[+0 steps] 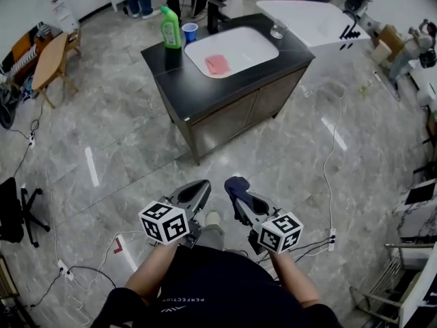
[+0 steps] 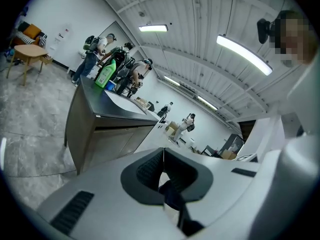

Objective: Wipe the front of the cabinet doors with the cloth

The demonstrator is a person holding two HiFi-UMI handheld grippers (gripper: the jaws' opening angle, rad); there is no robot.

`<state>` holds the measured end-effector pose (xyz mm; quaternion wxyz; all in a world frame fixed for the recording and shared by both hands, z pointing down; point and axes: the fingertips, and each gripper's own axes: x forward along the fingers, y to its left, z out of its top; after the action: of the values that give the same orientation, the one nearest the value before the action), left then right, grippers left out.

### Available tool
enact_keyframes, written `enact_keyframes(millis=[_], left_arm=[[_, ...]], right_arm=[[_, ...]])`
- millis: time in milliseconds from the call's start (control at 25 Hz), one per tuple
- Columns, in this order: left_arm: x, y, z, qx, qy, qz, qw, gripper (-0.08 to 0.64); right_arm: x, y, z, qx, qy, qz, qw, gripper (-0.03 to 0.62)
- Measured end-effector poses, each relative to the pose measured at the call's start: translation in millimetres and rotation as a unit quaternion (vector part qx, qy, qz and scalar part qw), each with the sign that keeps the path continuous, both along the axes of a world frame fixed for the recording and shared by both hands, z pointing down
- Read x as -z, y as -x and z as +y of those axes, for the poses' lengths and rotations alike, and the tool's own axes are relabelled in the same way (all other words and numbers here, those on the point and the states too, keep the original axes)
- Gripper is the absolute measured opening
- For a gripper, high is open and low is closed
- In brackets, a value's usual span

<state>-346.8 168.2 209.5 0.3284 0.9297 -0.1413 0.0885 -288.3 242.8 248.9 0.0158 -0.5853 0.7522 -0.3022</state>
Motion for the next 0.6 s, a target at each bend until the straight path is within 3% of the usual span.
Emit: enact_keyframes(millis=[360,600], left_arm=[[-7,0,-56,0.028,0.004,0.011,0.9995,0.009],[-11,2,-58,0.03,0.002,0.002,0.9995,0.009]], right_arm=[[-2,-10,-60,0.031,0.008,0.031,0.999,0.084],[-20,-10,-83,0.056,0.02,0.023,0.998,0.084]])
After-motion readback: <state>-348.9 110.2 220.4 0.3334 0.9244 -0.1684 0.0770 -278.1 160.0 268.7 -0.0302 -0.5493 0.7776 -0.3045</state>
